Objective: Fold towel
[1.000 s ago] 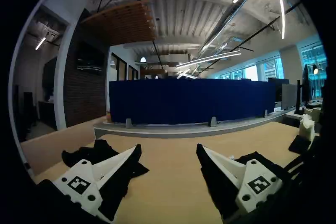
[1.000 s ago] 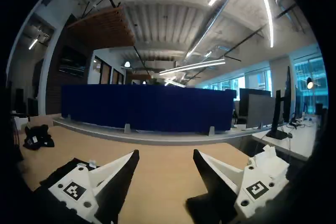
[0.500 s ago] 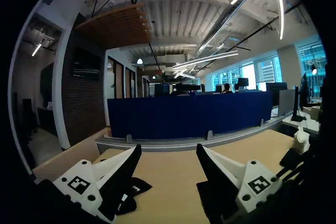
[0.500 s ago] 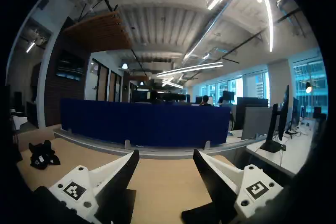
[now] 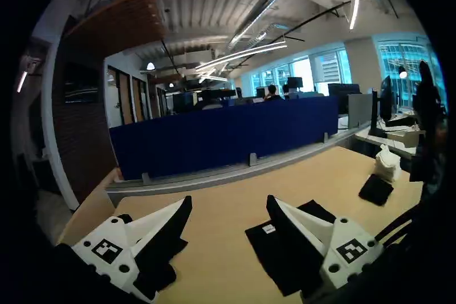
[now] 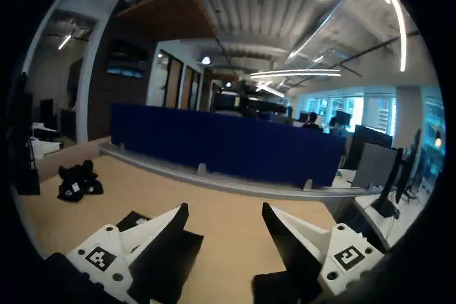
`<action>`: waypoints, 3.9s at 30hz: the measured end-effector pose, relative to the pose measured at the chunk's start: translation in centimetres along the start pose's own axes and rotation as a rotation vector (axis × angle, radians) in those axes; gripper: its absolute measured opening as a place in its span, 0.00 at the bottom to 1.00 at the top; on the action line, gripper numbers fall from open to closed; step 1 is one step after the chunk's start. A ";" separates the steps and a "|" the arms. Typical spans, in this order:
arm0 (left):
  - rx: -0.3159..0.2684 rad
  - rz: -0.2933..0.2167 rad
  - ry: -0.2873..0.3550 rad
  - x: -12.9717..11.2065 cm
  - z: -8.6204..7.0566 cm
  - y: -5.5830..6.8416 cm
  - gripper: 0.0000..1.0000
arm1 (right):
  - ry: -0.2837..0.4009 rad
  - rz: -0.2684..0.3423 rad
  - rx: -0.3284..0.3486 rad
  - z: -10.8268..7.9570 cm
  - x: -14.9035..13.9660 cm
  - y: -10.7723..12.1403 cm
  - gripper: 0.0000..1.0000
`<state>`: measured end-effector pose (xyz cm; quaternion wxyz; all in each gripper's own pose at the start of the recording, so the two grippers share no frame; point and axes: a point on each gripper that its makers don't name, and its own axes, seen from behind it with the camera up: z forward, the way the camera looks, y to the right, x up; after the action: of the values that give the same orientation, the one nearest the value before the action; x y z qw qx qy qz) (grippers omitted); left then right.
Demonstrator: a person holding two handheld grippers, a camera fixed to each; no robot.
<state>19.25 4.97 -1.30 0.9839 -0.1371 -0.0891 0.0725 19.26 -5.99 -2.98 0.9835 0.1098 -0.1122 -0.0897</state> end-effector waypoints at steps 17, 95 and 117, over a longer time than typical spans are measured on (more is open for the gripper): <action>-0.191 0.053 -0.139 -4.4 0.2 5.0 0.97 | -0.192 -0.108 0.244 -0.1 -4.4 -5.1 1.00; -0.423 0.120 -0.653 -30.9 0.2 14.2 0.93 | -0.619 -0.156 0.418 -0.4 -31.5 -11.4 0.96; -0.382 0.101 -0.687 -31.4 0.0 14.6 0.53 | -0.632 -0.098 0.420 -0.9 -32.0 -12.0 0.61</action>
<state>-13.03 13.61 -10.27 0.8487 -0.2897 -0.4181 0.1448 -13.01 -10.85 -13.12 0.8511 0.2809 -0.4204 -0.1412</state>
